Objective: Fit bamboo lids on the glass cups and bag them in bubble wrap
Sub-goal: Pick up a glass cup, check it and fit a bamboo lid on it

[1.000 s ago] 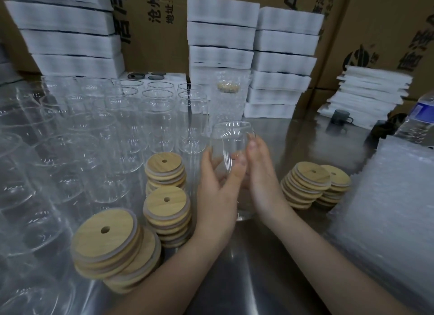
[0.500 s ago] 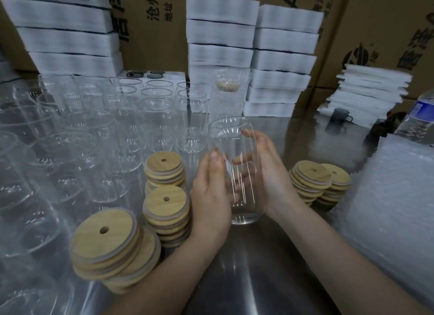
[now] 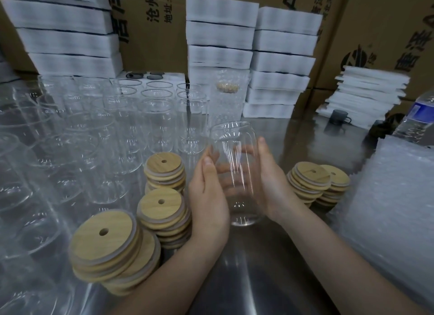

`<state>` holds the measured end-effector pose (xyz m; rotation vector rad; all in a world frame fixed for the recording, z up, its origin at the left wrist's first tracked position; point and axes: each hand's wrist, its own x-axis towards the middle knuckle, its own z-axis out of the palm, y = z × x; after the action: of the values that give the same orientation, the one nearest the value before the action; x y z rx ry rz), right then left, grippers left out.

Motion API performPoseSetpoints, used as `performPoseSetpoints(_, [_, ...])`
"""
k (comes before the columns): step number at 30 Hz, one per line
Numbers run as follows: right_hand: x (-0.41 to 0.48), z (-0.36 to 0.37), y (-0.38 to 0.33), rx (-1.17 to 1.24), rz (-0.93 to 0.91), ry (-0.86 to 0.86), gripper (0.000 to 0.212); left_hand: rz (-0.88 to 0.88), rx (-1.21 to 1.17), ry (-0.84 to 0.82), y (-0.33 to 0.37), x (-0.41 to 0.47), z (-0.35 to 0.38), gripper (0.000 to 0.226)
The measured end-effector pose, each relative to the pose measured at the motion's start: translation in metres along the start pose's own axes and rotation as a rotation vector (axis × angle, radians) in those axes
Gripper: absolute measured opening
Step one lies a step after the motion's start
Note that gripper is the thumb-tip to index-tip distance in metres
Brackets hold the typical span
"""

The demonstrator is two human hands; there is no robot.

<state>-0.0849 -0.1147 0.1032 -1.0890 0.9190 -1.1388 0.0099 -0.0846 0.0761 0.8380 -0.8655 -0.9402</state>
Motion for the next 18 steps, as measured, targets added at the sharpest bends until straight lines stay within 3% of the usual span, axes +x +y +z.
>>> performPoseSetpoints(2, [0.000, 0.004, 0.005, -0.077, -0.125, 0.058, 0.053, -0.015, 0.015, -0.051, 0.000, -0.002, 0.002, 0.020])
performPoseSetpoints(4, [-0.002, 0.009, 0.010, -0.128, -0.207, 0.103, 0.052, 0.007, 0.072, -0.092, -0.001, -0.003, 0.002, 0.058])
performPoseSetpoints(6, [-0.005, 0.011, 0.011, -0.136, -0.251, 0.130, 0.046, 0.011, 0.069, -0.105, 0.000, -0.002, 0.001, 0.078])
performPoseSetpoints(12, [-0.009, 0.009, -0.002, -0.116, -0.208, 0.149, 0.038, 0.046, 0.065, -0.068, -0.001, 0.001, -0.002, 0.073])
performPoseSetpoints(18, [-0.004, 0.005, -0.006, -0.010, -0.096, 0.160, 0.031, -0.074, -0.119, -0.123, 0.001, 0.002, 0.001, 0.056])
